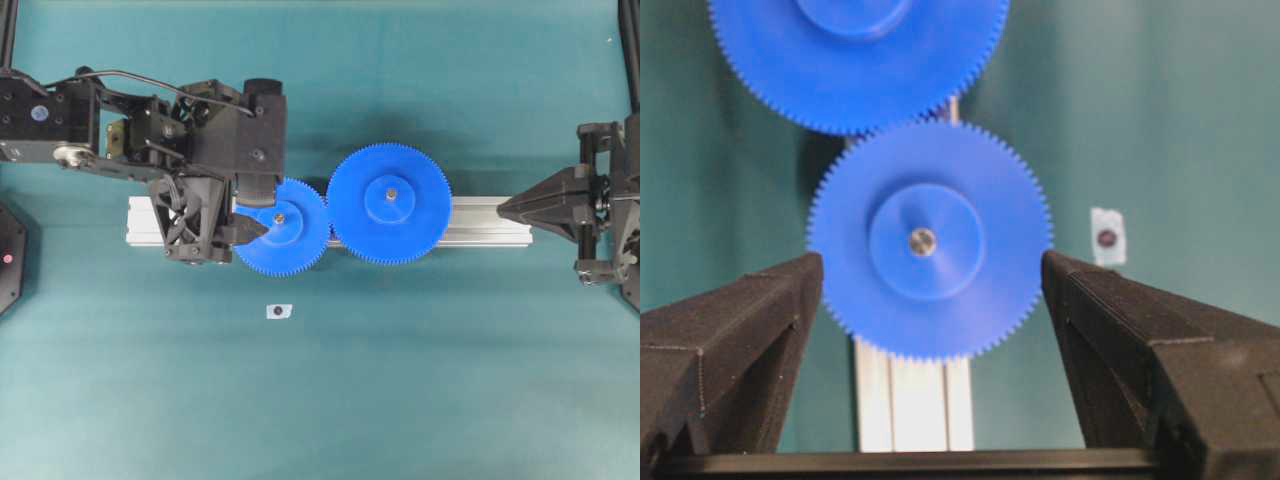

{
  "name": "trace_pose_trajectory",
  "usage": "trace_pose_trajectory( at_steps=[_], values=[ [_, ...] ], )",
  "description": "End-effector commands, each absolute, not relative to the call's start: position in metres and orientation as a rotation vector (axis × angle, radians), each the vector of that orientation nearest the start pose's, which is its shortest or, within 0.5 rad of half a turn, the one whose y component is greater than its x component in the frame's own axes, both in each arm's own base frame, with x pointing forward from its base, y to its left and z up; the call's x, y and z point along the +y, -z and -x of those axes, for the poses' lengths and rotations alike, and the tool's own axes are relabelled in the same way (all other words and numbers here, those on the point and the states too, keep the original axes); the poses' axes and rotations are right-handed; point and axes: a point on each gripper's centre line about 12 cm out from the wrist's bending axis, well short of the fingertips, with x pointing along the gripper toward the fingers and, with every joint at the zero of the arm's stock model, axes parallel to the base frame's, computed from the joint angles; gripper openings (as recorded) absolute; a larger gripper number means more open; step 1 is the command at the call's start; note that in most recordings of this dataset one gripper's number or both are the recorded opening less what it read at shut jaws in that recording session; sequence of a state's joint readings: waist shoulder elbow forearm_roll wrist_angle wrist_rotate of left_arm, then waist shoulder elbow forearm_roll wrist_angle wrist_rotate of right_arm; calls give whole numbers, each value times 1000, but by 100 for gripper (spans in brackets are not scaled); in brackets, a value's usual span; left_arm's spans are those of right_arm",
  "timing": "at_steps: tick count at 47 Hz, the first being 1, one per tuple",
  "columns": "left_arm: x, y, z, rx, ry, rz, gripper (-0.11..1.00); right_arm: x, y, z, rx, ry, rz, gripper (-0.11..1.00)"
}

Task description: Insert the small gear onto the shaft.

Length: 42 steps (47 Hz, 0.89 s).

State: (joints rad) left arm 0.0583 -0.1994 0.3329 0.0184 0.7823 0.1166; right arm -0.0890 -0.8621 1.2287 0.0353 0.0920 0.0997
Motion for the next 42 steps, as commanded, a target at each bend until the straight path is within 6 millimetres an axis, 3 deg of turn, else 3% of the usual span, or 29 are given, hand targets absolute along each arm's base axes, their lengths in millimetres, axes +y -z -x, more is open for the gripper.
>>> trace_pose_trajectory(
  at_steps=[1, 42],
  values=[
    [22, -313, -368, 874, -7, -109, 83, -18, -212, -198, 439, 119, -165, 2],
    [22, -306, -370, 891, -6, -107, 83, -18, -210, -198, 442, 119, -166, 2]
  ],
)
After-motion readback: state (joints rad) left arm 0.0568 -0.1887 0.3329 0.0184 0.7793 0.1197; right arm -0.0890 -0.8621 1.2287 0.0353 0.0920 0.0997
